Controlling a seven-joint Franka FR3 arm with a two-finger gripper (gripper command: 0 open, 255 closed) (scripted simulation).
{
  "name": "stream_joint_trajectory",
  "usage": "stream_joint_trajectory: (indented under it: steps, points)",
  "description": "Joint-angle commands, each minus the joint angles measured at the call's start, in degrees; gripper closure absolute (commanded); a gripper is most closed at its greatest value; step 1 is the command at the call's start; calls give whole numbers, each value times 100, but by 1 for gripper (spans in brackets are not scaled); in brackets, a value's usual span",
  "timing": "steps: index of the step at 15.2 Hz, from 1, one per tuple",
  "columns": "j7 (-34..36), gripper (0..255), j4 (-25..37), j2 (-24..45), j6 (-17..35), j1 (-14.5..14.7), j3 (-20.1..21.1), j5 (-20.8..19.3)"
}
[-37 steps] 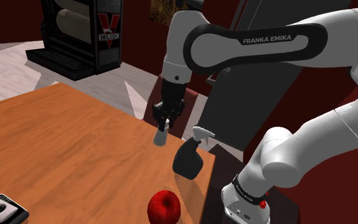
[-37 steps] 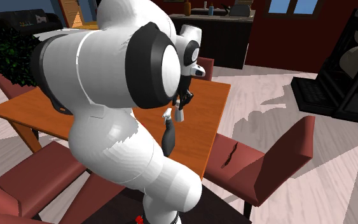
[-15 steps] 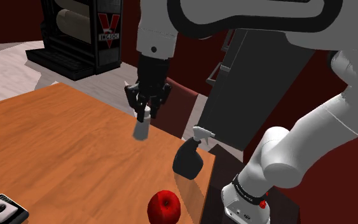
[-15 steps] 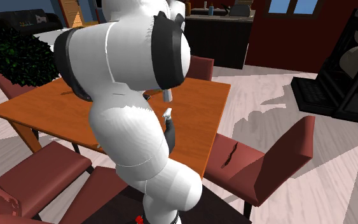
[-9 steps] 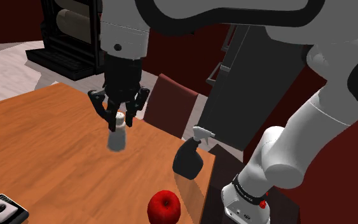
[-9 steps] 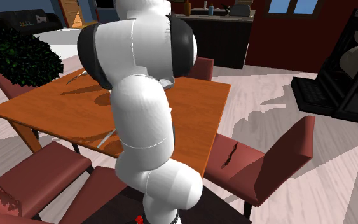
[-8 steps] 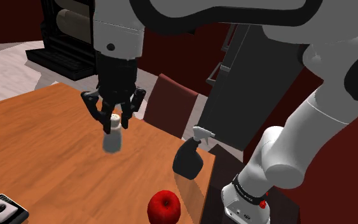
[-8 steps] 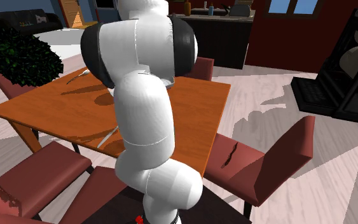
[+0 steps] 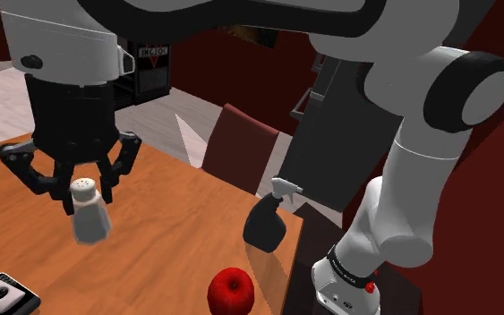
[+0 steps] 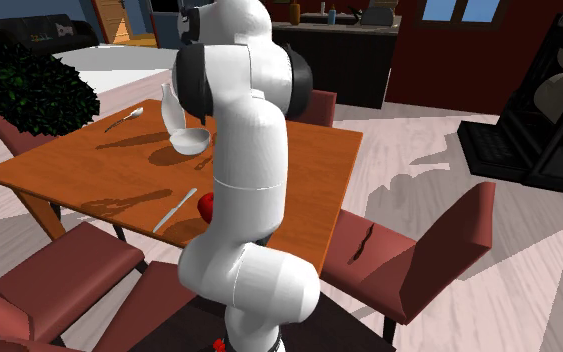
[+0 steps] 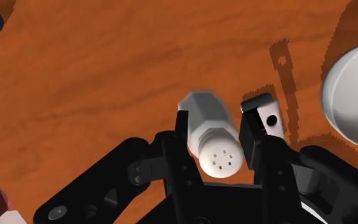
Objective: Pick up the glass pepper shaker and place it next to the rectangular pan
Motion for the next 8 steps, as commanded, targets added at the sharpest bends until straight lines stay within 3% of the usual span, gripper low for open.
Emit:
stream_joint_trajectory:
  steps: [1, 4, 8]
  points:
    - [284, 255, 627, 495, -160, 263, 37, -261]
    - [658, 255, 1859, 1375, -542, 811, 20, -689]
    - [614, 255, 1436, 1300, -193, 748, -3, -645]
